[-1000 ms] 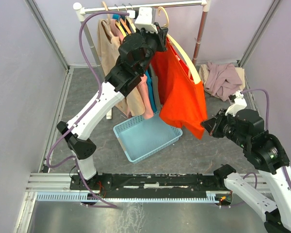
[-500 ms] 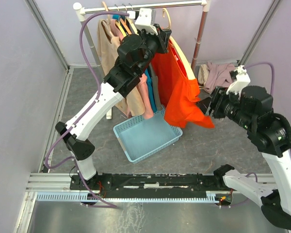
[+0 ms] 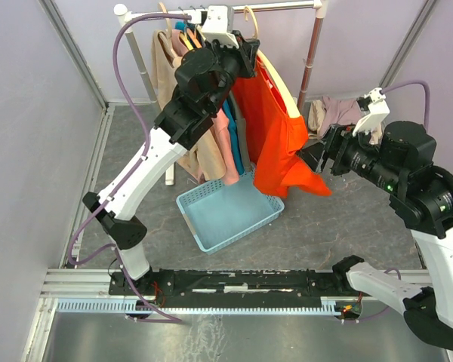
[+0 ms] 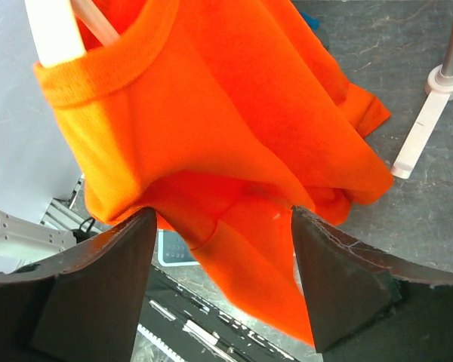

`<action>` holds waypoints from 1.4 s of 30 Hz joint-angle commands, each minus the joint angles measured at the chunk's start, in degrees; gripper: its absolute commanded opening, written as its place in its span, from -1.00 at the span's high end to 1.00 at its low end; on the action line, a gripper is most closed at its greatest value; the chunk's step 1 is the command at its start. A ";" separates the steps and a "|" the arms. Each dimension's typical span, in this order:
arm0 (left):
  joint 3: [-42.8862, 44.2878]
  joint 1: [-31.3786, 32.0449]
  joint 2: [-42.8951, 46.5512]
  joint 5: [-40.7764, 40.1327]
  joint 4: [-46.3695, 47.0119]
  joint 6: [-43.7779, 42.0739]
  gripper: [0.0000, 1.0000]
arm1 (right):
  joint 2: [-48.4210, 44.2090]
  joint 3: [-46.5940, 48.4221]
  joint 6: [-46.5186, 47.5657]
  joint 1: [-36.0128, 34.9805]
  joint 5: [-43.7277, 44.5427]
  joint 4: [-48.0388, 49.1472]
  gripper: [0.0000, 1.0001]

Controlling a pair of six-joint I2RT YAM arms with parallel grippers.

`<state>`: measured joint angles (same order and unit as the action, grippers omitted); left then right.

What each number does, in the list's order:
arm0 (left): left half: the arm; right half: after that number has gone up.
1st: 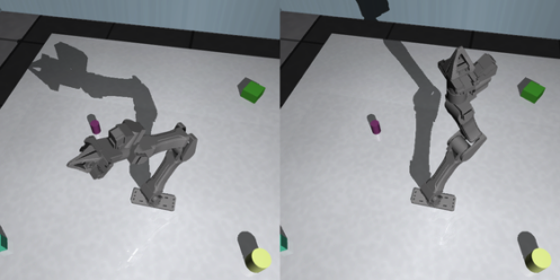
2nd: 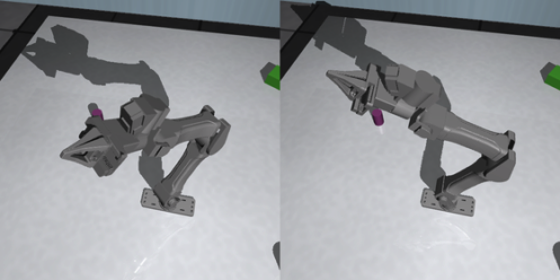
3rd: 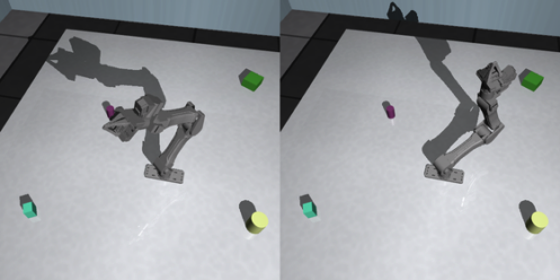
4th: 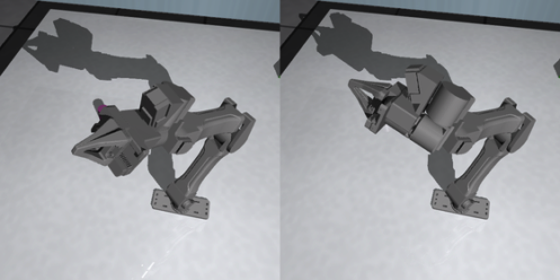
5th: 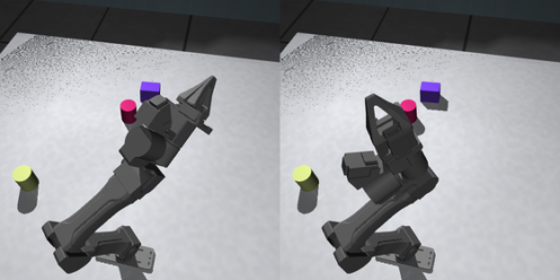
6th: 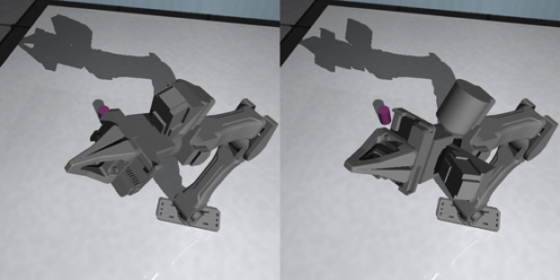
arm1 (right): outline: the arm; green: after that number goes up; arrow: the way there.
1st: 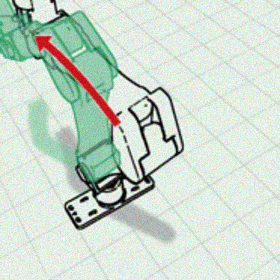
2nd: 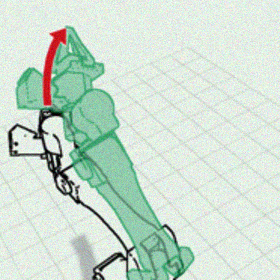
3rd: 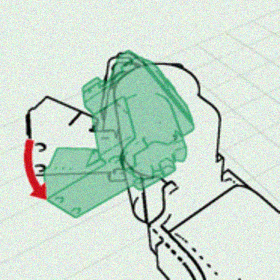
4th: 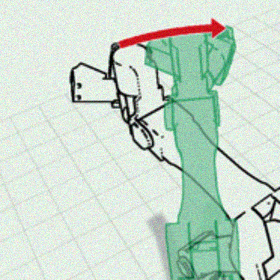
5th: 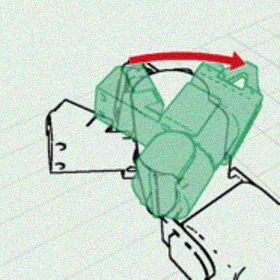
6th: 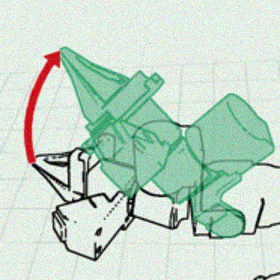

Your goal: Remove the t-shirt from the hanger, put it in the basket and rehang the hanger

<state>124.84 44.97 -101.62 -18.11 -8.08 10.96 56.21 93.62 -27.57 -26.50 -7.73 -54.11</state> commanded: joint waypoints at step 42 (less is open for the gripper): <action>5.29 0.04 -0.53 -5.01 2.59 -0.52 0.95 | -0.82 0.24 -0.99 -0.03 -3.84 10.36 -0.15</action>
<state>128.57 44.97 -102.61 -22.28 -9.54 10.92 54.94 93.73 -28.53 -26.50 -11.49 -47.77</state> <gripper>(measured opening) 0.134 0.613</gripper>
